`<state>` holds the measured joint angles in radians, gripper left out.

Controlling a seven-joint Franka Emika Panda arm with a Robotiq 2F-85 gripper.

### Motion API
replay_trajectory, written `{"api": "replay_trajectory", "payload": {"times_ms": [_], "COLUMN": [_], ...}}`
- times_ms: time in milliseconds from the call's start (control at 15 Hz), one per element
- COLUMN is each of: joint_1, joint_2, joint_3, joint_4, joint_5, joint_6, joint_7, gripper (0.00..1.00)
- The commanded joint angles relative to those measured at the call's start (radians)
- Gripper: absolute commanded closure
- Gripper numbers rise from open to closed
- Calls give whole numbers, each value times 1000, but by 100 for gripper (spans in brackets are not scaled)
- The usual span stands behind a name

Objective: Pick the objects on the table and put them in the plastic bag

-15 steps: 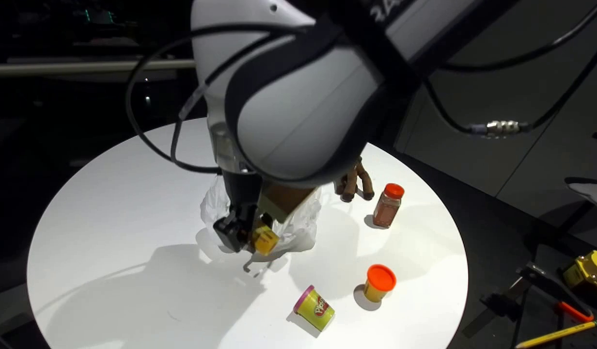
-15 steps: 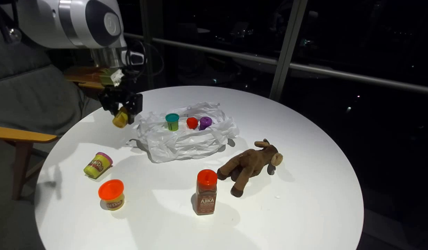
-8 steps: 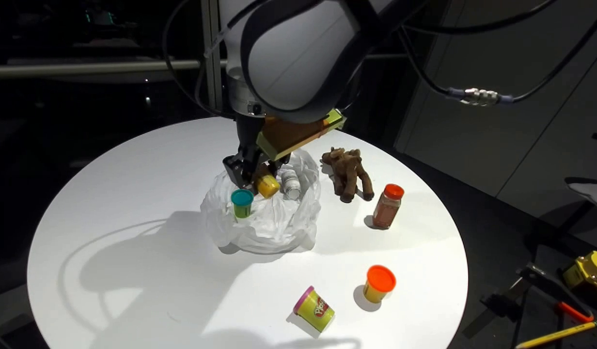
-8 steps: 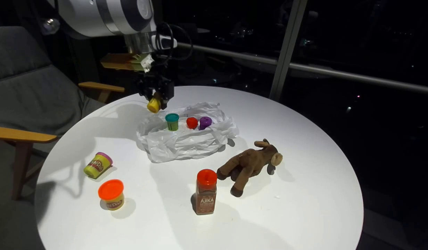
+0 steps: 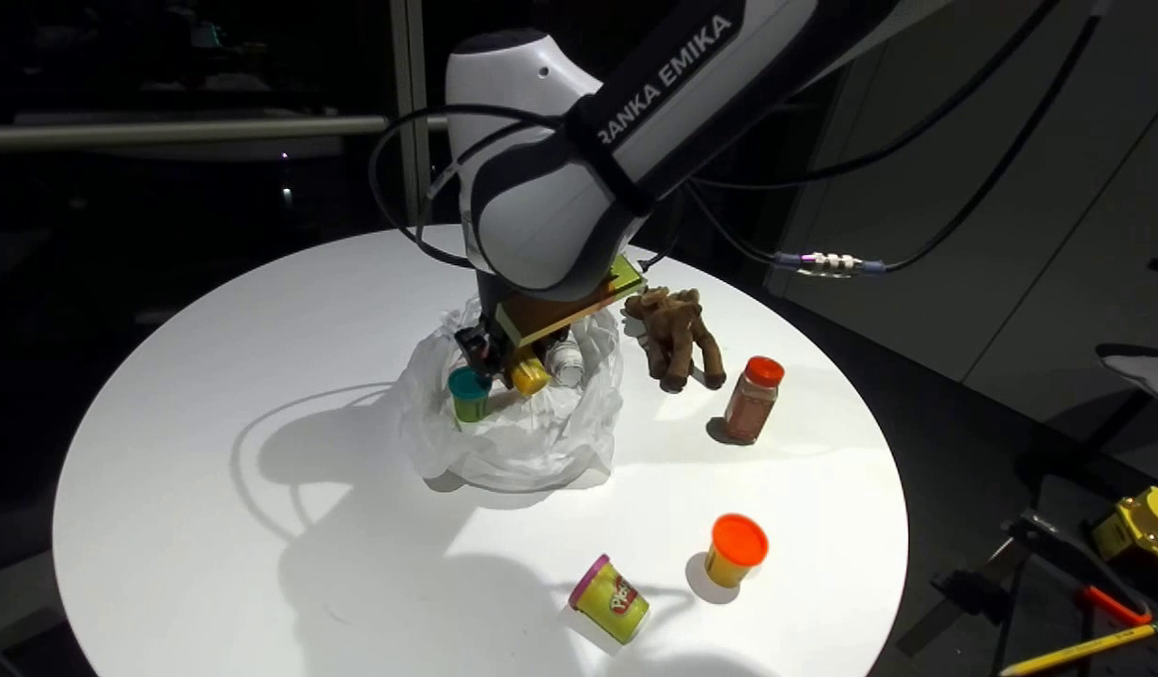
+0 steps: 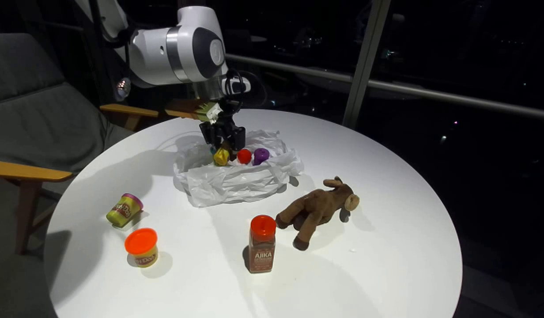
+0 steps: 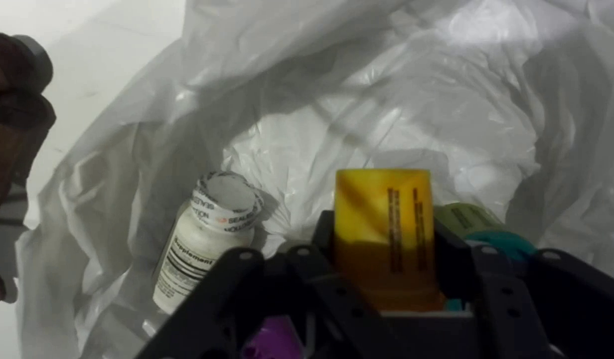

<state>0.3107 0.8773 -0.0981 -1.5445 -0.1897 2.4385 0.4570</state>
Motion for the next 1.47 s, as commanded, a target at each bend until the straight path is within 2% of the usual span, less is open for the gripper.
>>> {"api": "replay_trajectory", "payload": {"times_ms": [0, 67, 333, 400, 600, 800, 1067, 1200, 1400], "joint_1": [12, 13, 16, 20, 29, 36, 75, 78, 37], "joint_2": [71, 80, 55, 35, -59, -175, -316, -370, -404], "joint_3": [-43, -53, -77, -81, -75, -44, -24, 14, 113], "joint_4": [116, 127, 136, 126, 67, -5, -163, -259, -400], "joint_5": [2, 2, 5, 4, 8, 22, -14, -18, 38], "joint_6": [-18, -12, 16, 27, 29, -109, -194, -184, -149], "joint_7": [50, 62, 107, 118, 136, 137, 207, 197, 81], "gripper": [32, 31, 2, 0, 0, 0, 0, 0, 0]}}
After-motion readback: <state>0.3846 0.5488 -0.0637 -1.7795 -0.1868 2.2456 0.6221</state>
